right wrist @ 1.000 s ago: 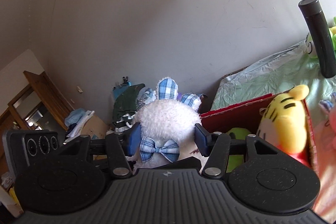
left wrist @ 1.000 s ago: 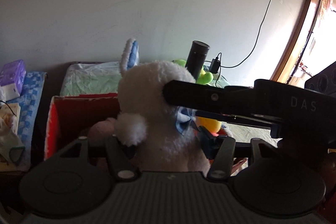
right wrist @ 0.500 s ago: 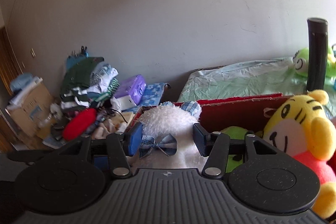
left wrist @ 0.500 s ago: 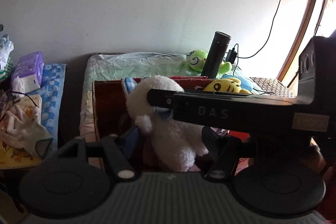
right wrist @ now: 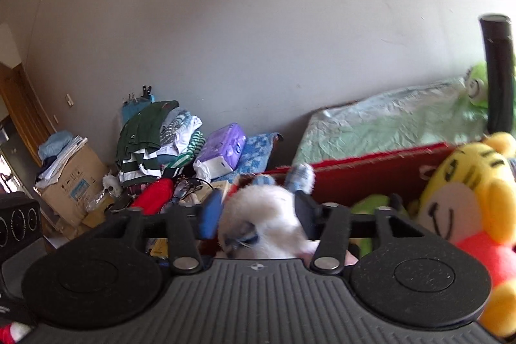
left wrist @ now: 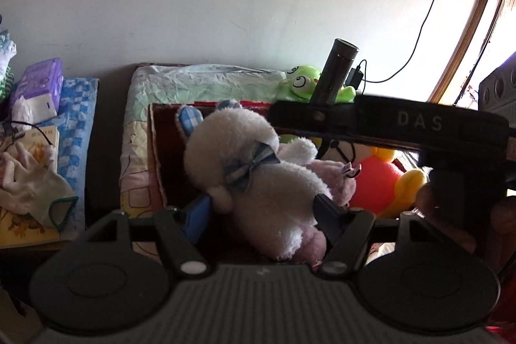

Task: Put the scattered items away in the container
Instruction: 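Carry the white bunny with the right gripper over the red box, then lower the white bunny into the red box and open the right gripper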

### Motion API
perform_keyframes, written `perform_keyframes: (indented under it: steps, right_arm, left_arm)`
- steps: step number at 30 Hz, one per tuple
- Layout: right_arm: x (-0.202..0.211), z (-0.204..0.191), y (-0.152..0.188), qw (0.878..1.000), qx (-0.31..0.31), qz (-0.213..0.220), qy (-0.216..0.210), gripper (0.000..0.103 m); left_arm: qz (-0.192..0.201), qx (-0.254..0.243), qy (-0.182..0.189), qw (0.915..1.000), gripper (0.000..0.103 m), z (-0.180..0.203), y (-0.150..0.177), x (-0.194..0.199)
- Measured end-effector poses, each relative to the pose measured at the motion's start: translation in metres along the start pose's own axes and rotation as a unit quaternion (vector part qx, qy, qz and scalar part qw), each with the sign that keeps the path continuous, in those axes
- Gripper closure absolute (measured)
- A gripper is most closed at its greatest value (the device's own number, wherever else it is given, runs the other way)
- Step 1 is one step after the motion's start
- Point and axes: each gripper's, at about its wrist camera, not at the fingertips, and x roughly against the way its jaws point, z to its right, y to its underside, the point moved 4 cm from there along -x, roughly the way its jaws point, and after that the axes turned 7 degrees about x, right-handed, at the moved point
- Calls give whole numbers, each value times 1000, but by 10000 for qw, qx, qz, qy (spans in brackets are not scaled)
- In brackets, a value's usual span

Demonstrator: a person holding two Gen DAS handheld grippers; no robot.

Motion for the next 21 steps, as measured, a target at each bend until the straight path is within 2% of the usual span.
perform_keyframes:
  steps: [2, 4, 7, 13, 17, 21]
  right_arm:
    - [5, 7, 4, 9995, -268, -133, -44, 78]
    - [7, 10, 8, 9988, -386, -302, -46, 86]
    - [-1, 8, 18, 9972, -437, -597, -64, 88]
    - [-15, -3, 26, 9953, -416, -844, -249, 86]
    - [-22, -6, 28, 9947, -292, -967, -212, 85]
    - [-25, -5, 31, 9947, -174, -1008, -74, 85]
  left_arm:
    - [15, 12, 61, 10000, 31, 0, 0, 5]
    - [-10, 17, 129, 9999, 31, 1, 0, 5]
    - [-159, 76, 69, 9998, 31, -3, 4, -3]
    - [-229, 93, -56, 9997, 31, -6, 5, -11]
    - [-200, -85, -203, 9996, 31, -2, 5, -16]
    - [-209, -366, -358, 9985, 25, 6, 7, -22]
